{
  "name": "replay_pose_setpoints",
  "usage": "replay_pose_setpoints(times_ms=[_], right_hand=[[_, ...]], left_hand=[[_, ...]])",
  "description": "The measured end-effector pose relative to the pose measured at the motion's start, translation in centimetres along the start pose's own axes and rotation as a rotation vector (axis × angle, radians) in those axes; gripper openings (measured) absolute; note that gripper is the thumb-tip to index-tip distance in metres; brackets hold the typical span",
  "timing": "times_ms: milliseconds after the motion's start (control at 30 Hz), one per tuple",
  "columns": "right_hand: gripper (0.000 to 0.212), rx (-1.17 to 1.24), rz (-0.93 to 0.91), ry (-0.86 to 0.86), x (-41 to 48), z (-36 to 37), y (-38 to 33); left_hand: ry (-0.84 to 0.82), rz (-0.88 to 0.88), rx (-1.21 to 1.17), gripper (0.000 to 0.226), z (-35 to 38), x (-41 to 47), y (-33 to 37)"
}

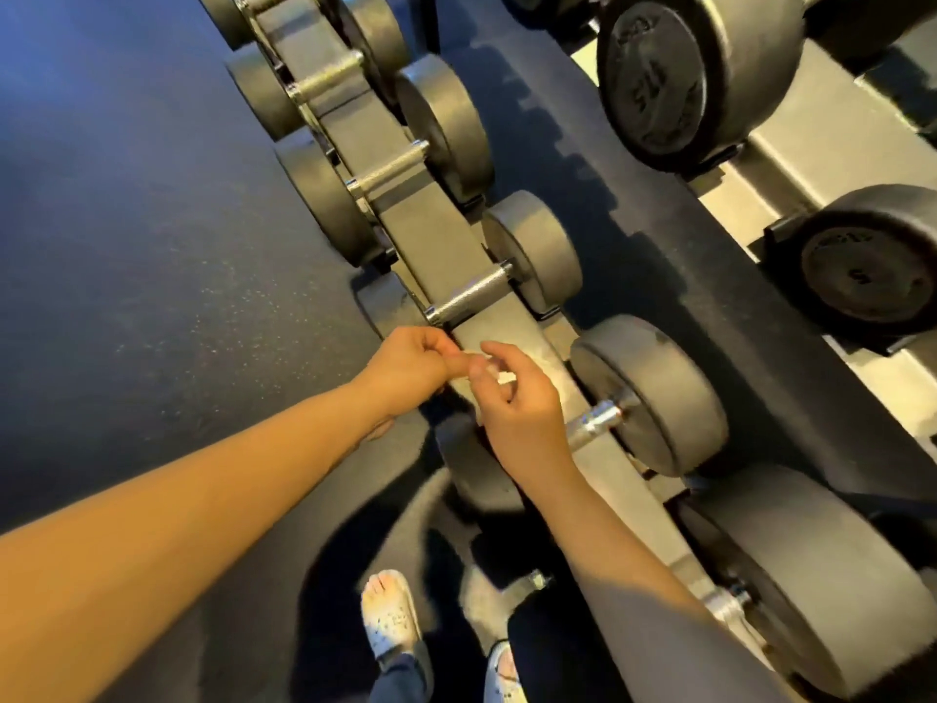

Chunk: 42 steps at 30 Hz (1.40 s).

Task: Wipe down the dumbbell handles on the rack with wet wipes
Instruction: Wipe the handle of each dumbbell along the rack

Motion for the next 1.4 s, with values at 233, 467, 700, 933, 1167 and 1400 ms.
replay_pose_setpoints(times_ms=[233, 467, 700, 933, 1167, 1400], right_hand=[[0.022, 0.222, 0.147, -0.015, 2.8, 2.3, -0.2], [0.018, -0.090, 0.103, 0.007, 7.1, -0.8, -0.5], [0.014, -0.502, -0.176, -0.203, 14.7, 4.8, -0.7], [0.014, -0.869, -0.223, -0.519, 14.5, 8.2, 2.4], [0.017, -1.079, -0.371, -0.771, 16.6, 9.2, 0.9], [0.009, -0.934, -0.290, -0.697, 15.2, 9.9, 1.7]], left_hand=[[-0.169, -0.201, -0.396, 0.023, -1.0, 0.3, -1.0], [0.322, 0.010, 0.092, 0.027, -9.0, 3.8, -0.2], [0.556, -0.200, -0.059, 0.030, -8.2, 9.9, -4.5], [0.644, -0.276, -0.072, 0.031, -6.5, 10.5, -4.7], [0.639, -0.274, -0.023, 0.043, -6.6, 10.5, -4.5], [0.666, -0.256, 0.009, 0.036, -6.7, 10.9, -4.8]])
Point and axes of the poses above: each hand's wrist, its own x-axis towards the middle knuckle, its own z-axis out of the palm, y = z × x, the point moved 7 cm from there along x, towards the middle knuckle, and after that the axes turned 15 degrees about x, right-handed, at the moved point
